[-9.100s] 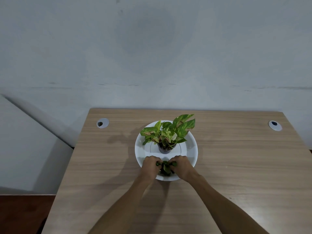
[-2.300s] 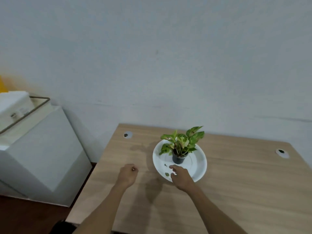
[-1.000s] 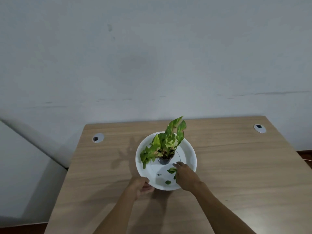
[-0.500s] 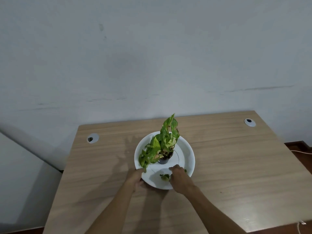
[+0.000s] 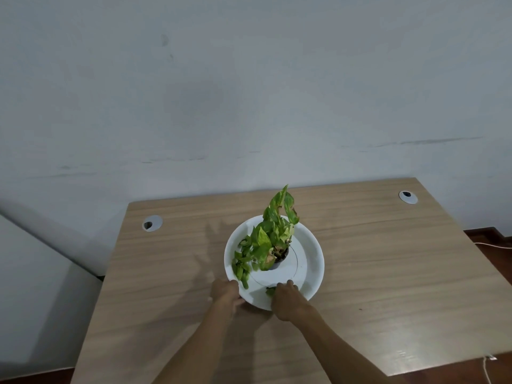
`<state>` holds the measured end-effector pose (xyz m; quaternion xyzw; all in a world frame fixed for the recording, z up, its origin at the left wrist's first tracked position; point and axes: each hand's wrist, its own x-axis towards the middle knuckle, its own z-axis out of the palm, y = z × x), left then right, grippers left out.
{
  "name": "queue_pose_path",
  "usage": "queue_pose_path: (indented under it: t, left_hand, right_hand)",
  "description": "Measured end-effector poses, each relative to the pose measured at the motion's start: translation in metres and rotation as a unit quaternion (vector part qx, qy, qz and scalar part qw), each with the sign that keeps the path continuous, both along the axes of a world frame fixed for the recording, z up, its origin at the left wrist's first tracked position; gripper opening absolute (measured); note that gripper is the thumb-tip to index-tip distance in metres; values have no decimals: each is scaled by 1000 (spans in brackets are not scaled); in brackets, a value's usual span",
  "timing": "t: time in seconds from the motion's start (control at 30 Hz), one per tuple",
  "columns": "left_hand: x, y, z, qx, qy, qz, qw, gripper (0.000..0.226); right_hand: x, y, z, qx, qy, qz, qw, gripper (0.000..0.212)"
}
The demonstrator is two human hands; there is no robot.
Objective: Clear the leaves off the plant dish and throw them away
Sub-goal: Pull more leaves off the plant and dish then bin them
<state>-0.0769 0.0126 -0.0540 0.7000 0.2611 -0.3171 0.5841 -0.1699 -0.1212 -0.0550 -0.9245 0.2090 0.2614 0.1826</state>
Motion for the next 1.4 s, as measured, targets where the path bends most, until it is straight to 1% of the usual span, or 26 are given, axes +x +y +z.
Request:
queue_pose_path:
  t: [0.1, 0.2, 0.23, 0.33, 0.4, 0.47, 0.53, 0.63, 0.73, 0.8, 0.87, 0.9, 0.97, 1.0, 1.1, 1.13, 1.2, 1.27, 1.3, 1.33, 1.37, 1.4]
  left_hand:
    - [-20, -3, 3, -5, 23, -11, 1000, 21]
    - [-30, -1, 5, -27, 50, -44, 997, 30]
    - [-30, 0, 7, -33, 48, -63, 996, 29]
    - [-22, 5, 11, -22, 14, -78, 997, 11]
    - [-11, 7, 6, -5, -12, -66, 998, 10]
    - [-2, 8, 2, 31, -42, -74, 996, 11]
    - [1, 9, -3, 67, -66, -97, 991, 11]
    - [3, 10, -10, 73, -71, -108, 989, 5]
    - [1, 10, -15, 58, -48, -96, 993, 5]
    - [-2, 8, -18, 45, -36, -90, 994, 7]
    - [-4, 6, -24, 28, -17, -80, 996, 10]
    - [-6, 4, -28, 7, -1, -72, 997, 12]
    - [-9, 1, -33, -44, 34, -62, 997, 16]
    - [-9, 0, -37, -63, 48, -59, 995, 18]
    - [-11, -1, -44, -96, 71, -63, 991, 21]
    - [-11, 0, -46, -103, 75, -68, 989, 23]
    - [-11, 2, -44, -117, 74, -84, 987, 24]
    - [-14, 9, -34, -136, 67, -130, 980, 23]
    - [-15, 15, -29, -152, 74, -163, 972, 23]
    - [-13, 21, -25, -164, 84, -196, 963, 24]
    - [-9, 28, -20, -165, 90, -227, 956, 26]
    - [-3, 33, -20, -157, 88, -248, 952, 27]
  right_hand:
    - [-3, 17, 5, 28, -20, 20, 999, 28]
    - [-6, 18, 3, 68, -73, -12, 995, 29]
    - [-6, 15, 2, 70, -93, -23, 993, 31]
    - [-10, 11, 2, 72, -159, -67, 982, 41]
    - [-8, 16, 2, 93, -189, -59, 976, 47]
    - [-3, 26, -3, 119, -216, -35, 968, 53]
    - [6, 37, -5, 126, -229, -28, 965, 54]
    - [21, 49, -11, 116, -234, -19, 965, 58]
    - [35, 50, -20, 103, -207, -7, 973, 84]
    - [41, 47, -24, 82, -183, 6, 980, 92]
    - [47, 46, -24, 81, -171, 0, 982, 86]
    - [51, 46, -22, 78, -172, -15, 982, 78]
    - [59, 47, -20, 72, -194, -65, 976, 54]
    - [62, 45, -20, 66, -208, -69, 974, 45]
    - [65, 41, -28, 30, -207, -11, 978, 35]
    - [63, 39, -34, 12, -224, 19, 974, 31]
    - [53, 37, -35, -13, -229, 83, 970, 30]
    - [42, 34, -35, -31, -222, 117, 967, 35]
    - [34, 33, -36, -27, -216, 125, 968, 40]
    - [27, 33, -31, -5, -214, 106, 971, 48]
    - [20, 31, -29, 4, -206, 92, 974, 55]
    - [14, 30, -30, 8, -207, 85, 975, 57]
